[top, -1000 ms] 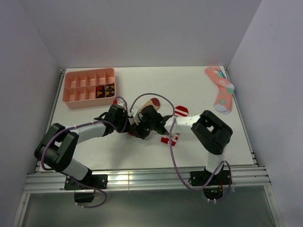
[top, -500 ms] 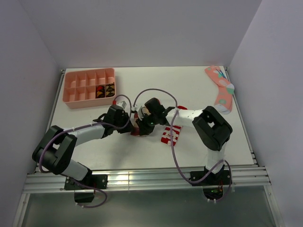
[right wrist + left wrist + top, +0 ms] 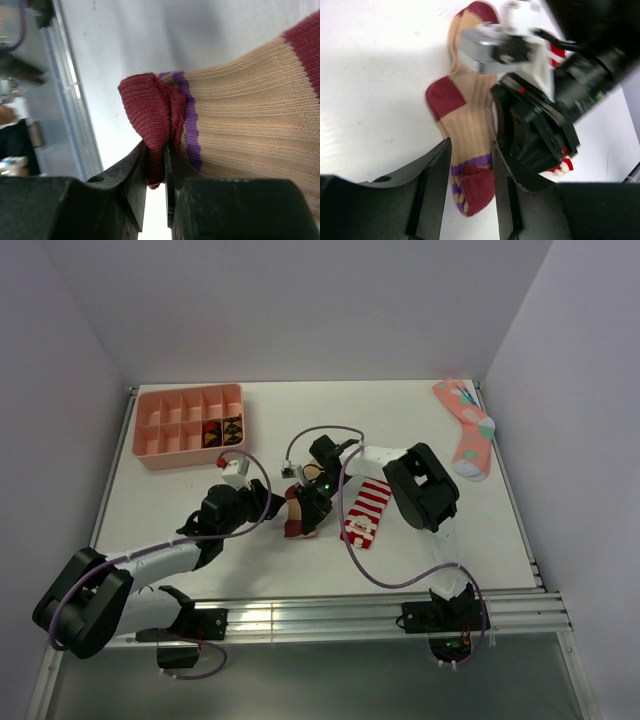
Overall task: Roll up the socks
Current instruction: Roll the sock at the center of the board.
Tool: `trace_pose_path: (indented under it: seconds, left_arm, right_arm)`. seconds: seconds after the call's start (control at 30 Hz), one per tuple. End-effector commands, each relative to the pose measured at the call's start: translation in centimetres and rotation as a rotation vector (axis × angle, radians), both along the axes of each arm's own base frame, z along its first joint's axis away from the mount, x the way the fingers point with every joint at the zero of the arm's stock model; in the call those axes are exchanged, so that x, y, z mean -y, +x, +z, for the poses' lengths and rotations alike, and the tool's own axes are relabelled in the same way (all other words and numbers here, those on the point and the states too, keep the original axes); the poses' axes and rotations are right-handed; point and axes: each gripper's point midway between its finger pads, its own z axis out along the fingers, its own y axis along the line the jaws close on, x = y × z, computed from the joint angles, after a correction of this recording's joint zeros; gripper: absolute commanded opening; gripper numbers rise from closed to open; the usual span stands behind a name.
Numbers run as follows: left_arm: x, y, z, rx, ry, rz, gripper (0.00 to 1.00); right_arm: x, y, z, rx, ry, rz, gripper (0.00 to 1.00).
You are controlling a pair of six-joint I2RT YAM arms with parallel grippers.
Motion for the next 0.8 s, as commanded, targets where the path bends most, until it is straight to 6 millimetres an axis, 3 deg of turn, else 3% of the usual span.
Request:
trace_pose_path:
  seconds: [0.0, 0.23, 0.43, 0.77]
  left_arm:
    - [1.4, -0.1, 3.1, 0.239, -0.037, -0.077, 0.44]
    - [3.7, -2.6, 2.4, 0.339, -0.057, -0.206, 0.45]
    - [5.9, -4.4, 1.3, 0.347, -0.061, -0.331, 0.47]
    - [7.5, -6.2, -1.0, 0.297, -0.045, -0.412, 0.49]
  right_arm:
    - [1.3, -1.7, 0.3, -0.155, -0.032, 0.022, 0.22]
    - [2.1, -1.3, 1.1, -0.228, -0.028, 0.022, 0.23]
    - [3.0, -1.6, 0.5, -0.290, -0.052, 0.017, 0.23]
    - [3.6, -0.8, -0.1, -0.311, -0.067, -0.014, 0.23]
